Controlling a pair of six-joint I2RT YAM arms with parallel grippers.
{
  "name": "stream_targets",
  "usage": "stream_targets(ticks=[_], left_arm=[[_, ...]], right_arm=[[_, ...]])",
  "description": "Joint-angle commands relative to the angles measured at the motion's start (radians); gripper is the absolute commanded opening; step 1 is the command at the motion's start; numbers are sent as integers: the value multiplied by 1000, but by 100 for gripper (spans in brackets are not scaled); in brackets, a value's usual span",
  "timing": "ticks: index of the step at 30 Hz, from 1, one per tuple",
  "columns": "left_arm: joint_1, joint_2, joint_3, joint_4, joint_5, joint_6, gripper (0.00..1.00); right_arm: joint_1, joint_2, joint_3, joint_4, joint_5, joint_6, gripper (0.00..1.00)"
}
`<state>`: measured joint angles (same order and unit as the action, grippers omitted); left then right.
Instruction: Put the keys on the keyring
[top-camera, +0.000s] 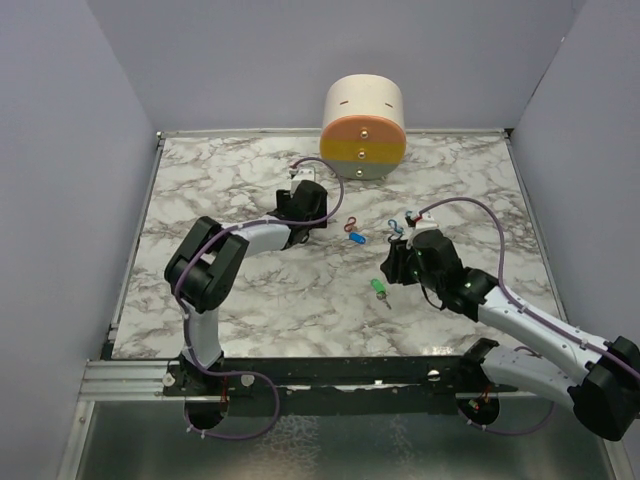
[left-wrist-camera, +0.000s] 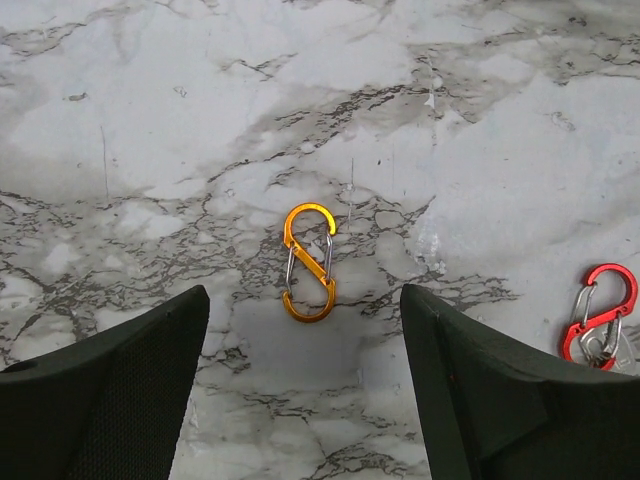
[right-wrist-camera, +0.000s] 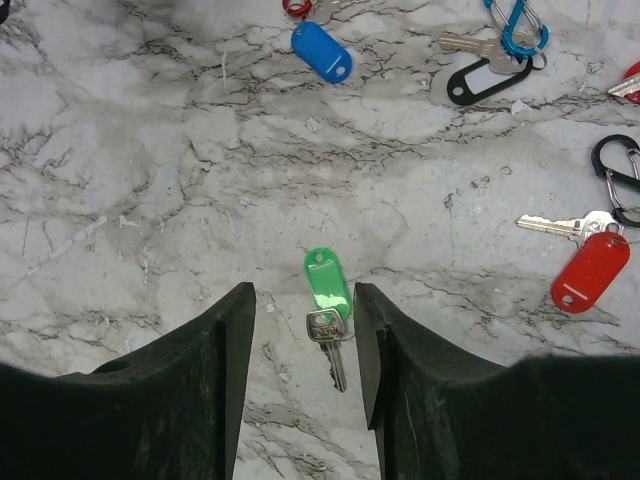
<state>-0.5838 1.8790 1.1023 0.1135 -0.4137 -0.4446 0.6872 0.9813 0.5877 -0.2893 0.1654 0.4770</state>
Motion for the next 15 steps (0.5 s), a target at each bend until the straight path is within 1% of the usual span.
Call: stream_targets(ticks=[1,8,15], left_arm=[[-1,64,69,-29,-49,35,78],[-1,121,122,-52,-71,52,74],[-1,145,134,-61,-67,49,63]], right_arm=[[6,-18,-5,20,7,7,45],[6,-36,-11,23,8,-4,45],[5,-45,-10,18,8,-4,45]])
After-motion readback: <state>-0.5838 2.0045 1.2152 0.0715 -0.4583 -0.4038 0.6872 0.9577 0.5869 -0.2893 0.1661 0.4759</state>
